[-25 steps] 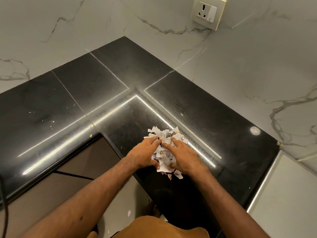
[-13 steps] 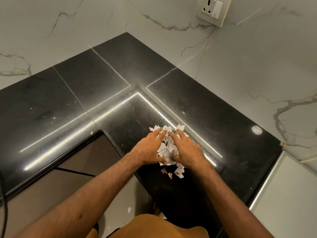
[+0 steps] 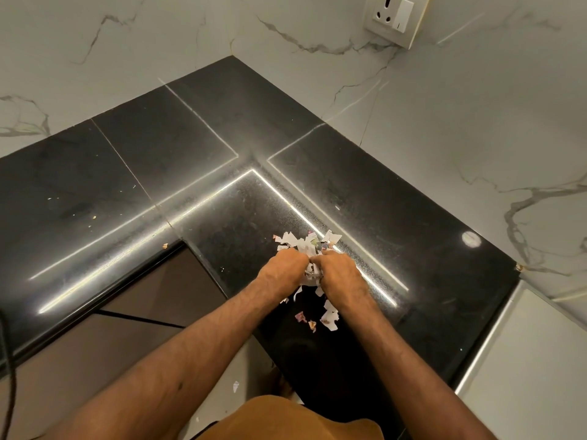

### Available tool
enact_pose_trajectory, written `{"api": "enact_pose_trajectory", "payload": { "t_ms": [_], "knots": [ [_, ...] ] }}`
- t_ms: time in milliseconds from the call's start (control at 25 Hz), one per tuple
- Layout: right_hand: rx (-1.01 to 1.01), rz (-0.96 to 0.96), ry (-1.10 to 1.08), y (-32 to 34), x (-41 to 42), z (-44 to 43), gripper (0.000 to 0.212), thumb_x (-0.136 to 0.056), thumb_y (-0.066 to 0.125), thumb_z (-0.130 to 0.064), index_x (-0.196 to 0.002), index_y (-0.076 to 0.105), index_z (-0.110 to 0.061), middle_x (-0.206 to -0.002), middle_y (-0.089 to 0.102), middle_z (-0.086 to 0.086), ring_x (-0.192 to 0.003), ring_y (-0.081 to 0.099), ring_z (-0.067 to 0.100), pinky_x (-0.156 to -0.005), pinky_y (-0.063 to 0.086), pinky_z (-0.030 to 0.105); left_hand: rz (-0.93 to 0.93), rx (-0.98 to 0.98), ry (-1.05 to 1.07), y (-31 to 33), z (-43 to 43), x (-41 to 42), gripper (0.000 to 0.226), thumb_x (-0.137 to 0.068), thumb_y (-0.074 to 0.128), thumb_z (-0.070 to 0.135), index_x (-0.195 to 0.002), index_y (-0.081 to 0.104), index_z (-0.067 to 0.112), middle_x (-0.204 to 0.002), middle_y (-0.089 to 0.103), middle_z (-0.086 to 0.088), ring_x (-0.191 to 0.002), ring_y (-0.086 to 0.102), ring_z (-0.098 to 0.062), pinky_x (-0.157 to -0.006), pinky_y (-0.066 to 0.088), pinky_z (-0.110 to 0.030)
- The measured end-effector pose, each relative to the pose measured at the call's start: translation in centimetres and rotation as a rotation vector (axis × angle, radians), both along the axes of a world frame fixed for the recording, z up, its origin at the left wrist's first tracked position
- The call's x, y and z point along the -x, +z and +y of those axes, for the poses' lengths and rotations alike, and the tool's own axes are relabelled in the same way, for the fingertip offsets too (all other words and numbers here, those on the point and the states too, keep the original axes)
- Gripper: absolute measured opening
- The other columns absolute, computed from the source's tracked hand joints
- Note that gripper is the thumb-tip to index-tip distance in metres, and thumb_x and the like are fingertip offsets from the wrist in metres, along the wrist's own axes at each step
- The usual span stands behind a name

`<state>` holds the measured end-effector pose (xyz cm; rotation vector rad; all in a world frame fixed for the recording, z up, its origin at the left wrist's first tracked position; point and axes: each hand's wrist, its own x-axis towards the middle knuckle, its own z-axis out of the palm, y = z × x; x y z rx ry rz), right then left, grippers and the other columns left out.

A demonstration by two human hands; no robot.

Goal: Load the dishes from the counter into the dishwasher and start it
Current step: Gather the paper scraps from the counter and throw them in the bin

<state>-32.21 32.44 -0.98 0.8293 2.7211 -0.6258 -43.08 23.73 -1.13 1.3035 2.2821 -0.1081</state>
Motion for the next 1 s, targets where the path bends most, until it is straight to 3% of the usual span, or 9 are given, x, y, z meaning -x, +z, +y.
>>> {"api": "enact_pose_trajectory", "payload": {
  "t_ms": [120, 320, 640, 800, 1000],
  "knots": [
    [-0.016, 0.028, -0.075, 0.7, -0.1, -0.4, 0.028, -0.097, 0.070, -0.019, -0.124, 0.073, -0.027, -0.104, 0.066, -0.003, -0.095, 0.067, 0.018, -0.089, 0.061, 0.041, 0.013, -0.045, 0.050, 0.8, 0.6, -0.2, 0.022, -0.098, 0.060, 0.008, -0.119, 0.068, 0.011, -0.110, 0.067, -0.013, -0.105, 0.066, -0.031, -0.087, 0.056, -0.040],
    [-0.112, -0.002, -0.159, 3.4, 0.2, -0.7, 0.020, -0.096, 0.058, -0.004, -0.098, 0.073, -0.017, -0.087, 0.066, 0.001, -0.075, 0.063, 0.016, -0.072, 0.060, 0.034, 0.005, -0.145, 0.158, 3.0, 1.7, 0.3, 0.023, -0.094, 0.058, 0.007, -0.112, 0.072, 0.011, -0.105, 0.070, -0.016, -0.104, 0.066, -0.035, -0.087, 0.056, -0.044],
    [-0.163, 0.036, -0.163, 9.5, 2.7, -4.7, 0.021, -0.094, 0.056, -0.001, -0.094, 0.072, -0.014, -0.080, 0.057, 0.002, -0.074, 0.055, 0.022, -0.061, 0.045, 0.034, -0.179, -0.405, 0.459, 6.8, -3.0, 2.6, 0.020, -0.091, 0.068, 0.019, -0.107, 0.080, 0.022, -0.103, 0.076, -0.008, -0.098, 0.071, -0.029, -0.088, 0.060, -0.037],
    [-0.124, 0.087, -0.035, 9.1, 6.4, -9.7, 0.016, -0.088, 0.065, -0.005, -0.092, 0.077, -0.016, -0.084, 0.071, 0.007, -0.081, 0.068, 0.028, -0.069, 0.055, 0.036, -0.155, -0.454, 0.620, 7.5, -9.9, 4.5, 0.020, -0.088, 0.073, 0.017, -0.105, 0.082, 0.022, -0.097, 0.078, -0.008, -0.093, 0.074, -0.026, -0.086, 0.062, -0.037],
    [-0.081, 0.050, 0.273, 7.6, 11.2, -20.6, 0.020, -0.088, 0.061, -0.010, -0.097, 0.079, -0.013, -0.094, 0.075, 0.015, -0.094, 0.069, 0.039, -0.073, 0.051, 0.037, -0.149, -0.495, 0.917, 5.9, -23.3, 6.0, 0.021, -0.085, 0.070, 0.016, -0.101, 0.083, 0.021, -0.093, 0.079, -0.007, -0.090, 0.075, -0.025, -0.085, 0.062, -0.036]
  ]
}}
